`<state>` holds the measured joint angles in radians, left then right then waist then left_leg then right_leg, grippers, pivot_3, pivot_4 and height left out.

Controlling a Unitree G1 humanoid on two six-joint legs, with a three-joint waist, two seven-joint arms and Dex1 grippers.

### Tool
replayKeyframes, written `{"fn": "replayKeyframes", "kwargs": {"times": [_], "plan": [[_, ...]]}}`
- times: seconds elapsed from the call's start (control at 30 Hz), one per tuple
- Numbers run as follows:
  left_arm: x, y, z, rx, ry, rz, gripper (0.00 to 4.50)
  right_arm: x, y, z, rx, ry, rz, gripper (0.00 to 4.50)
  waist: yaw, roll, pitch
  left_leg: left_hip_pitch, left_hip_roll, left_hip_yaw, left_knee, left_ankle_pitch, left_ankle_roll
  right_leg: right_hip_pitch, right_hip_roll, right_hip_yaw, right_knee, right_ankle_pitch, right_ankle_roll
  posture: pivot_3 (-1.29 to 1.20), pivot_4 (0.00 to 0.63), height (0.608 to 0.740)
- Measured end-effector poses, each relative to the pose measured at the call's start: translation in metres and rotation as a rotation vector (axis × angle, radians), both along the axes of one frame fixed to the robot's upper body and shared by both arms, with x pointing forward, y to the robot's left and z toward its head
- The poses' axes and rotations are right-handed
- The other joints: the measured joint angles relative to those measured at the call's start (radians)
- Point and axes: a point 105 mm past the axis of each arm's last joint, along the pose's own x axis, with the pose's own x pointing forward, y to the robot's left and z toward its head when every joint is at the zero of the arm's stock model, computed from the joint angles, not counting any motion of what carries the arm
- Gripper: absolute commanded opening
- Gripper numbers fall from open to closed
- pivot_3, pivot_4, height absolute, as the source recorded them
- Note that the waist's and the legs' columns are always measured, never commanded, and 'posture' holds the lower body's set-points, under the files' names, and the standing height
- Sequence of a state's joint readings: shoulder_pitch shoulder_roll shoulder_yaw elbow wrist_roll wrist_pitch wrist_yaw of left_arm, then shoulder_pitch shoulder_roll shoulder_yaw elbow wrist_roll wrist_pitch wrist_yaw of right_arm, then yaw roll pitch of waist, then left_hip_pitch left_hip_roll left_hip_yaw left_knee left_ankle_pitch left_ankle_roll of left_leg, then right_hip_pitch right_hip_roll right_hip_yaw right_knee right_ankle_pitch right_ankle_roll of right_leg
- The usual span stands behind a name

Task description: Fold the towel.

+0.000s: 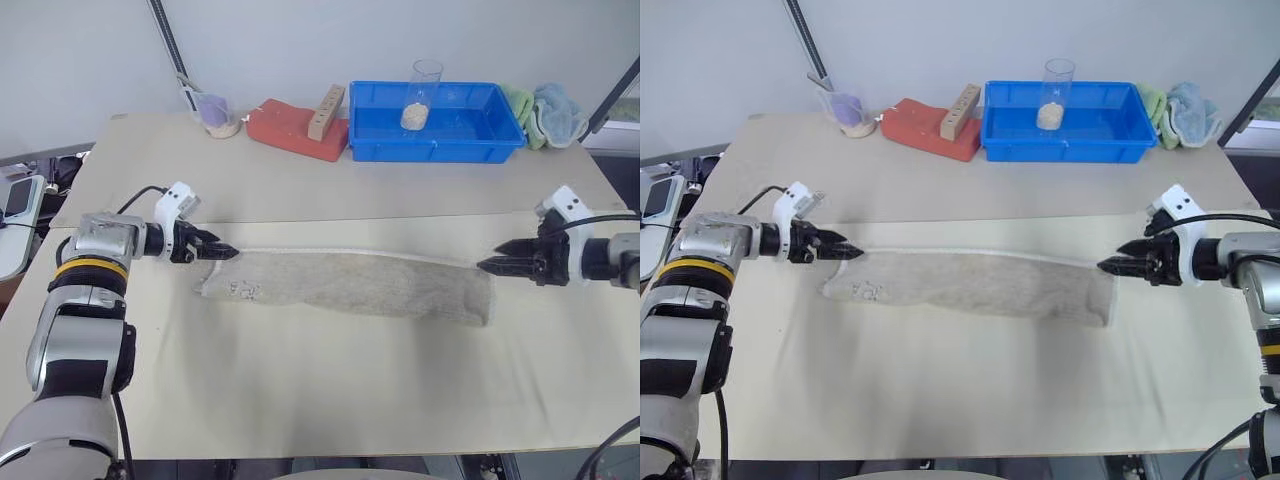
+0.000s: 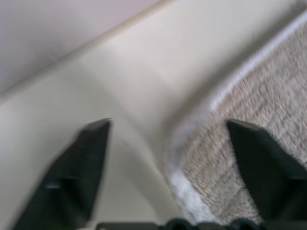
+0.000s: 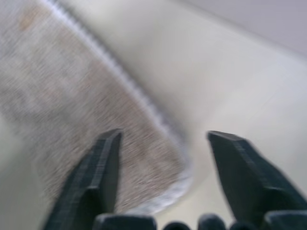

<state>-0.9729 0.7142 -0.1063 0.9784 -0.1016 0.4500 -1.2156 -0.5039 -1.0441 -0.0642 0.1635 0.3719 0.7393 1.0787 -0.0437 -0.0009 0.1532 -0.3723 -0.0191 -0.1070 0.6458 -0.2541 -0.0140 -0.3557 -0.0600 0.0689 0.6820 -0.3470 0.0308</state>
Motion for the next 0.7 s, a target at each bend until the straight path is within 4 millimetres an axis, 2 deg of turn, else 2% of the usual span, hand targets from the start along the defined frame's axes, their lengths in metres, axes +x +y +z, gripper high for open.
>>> {"fn": "replayKeyframes", "kwargs": {"times": [0.1, 0.17, 0.33, 0.37, 0.4, 0.43, 0.5, 0.6, 0.7], "plan": [[-0.001, 0.008, 0.012, 0.006, -0.052, -0.007, 4.5, -0.005, 0.003, 0.019, -0.022, -0.089, 0.02, 4.4, -0.002, 0.0, 0.0, 0.0, 0.0, 0.0, 0.0, 0.0, 0.0, 0.0, 0.001, 0.0, 0.0, 0.0, 0.0, 0.0, 0.15, 0.74], [-0.007, 0.014, 0.026, 0.005, -0.088, -0.054, 4.5, -0.019, 0.006, 0.028, -0.054, -0.131, 0.048, 4.4, -0.001, 0.0, 0.0, -0.001, 0.001, 0.0, -0.001, 0.0, 0.0, -0.001, 0.001, 0.0, 0.0, 0.0, 0.0, 0.0, 0.15, 0.74], [-0.024, 0.014, 0.046, -0.001, -0.145, -0.171, 4.5, -0.04, 0.015, 0.027, -0.095, -0.154, 0.104, 4.4, 0.0, 0.001, 0.0, 0.0, 0.001, -0.001, -0.001, 0.0, 0.0, 0.001, 0.0, 0.0, 0.0, 0.0, 0.0, 0.0, 0.15, 0.74], [-0.032, 0.01, 0.046, 0.005, -0.159, -0.226, 4.5, -0.047, 0.019, 0.025, -0.098, -0.156, 0.117, 4.4, 0.0, 0.002, -0.001, 0.0, 0.001, 0.0, -0.001, 0.0, 0.0, 0.001, 0.0, 0.0, 0.0, 0.0, 0.0, 0.0, 0.15, 0.74], [-0.049, 0.0, 0.04, 0.015, -0.163, -0.329, 4.5, -0.058, 0.026, 0.022, -0.085, -0.165, 0.118, 4.4, 0.001, 0.002, -0.001, 0.001, 0.002, -0.001, -0.001, 0.0, 0.0, 0.002, 0.0, 0.0, 0.0, 0.0, 0.0, 0.0, 0.15, 0.74], [-0.069, -0.015, 0.029, 0.015, -0.151, -0.448, 4.5, -0.067, 0.03, 0.016, -0.051, -0.16, 0.092, 4.4, 0.001, 0.002, -0.002, 0.0, 0.003, -0.001, -0.001, 0.0, 0.0, 0.002, 0.0, 0.001, 0.0, 0.0, 0.0, 0.0, 0.15, 0.74], [-0.095, -0.037, 0.018, 0.0, -0.148, -0.597, 4.5, -0.077, 0.033, 0.006, -0.011, -0.152, 0.031, 4.4, 0.005, 0.002, -0.001, -0.001, 0.003, -0.002, -0.001, 0.0, 0.0, 0.002, 0.0, 0.001, -0.001, 0.0, 0.0, 0.0, 0.15, 0.74], [-0.12, -0.065, 0.022, -0.021, -0.203, -0.754, 4.5, -0.085, 0.03, -0.008, 0.065, -0.151, -0.122, 4.4, 0.013, 0.001, -0.002, -0.001, 0.003, -0.002, -0.001, 0.0, 0.0, 0.004, 0.0, 0.002, -0.002, 0.0, 0.0, 0.0, 0.15, 0.74], [-0.132, -0.083, 0.031, -0.058, -0.261, -0.849, 4.5, -0.092, 0.029, -0.028, 0.145, -0.105, -0.27, 4.4, 0.023, 0.001, -0.002, 0.0, 0.001, -0.001, -0.001, 0.0, 0.0, 0.004, 0.0, 0.003, -0.002, 0.0, 0.0, 0.0, 0.15, 0.74]]}}
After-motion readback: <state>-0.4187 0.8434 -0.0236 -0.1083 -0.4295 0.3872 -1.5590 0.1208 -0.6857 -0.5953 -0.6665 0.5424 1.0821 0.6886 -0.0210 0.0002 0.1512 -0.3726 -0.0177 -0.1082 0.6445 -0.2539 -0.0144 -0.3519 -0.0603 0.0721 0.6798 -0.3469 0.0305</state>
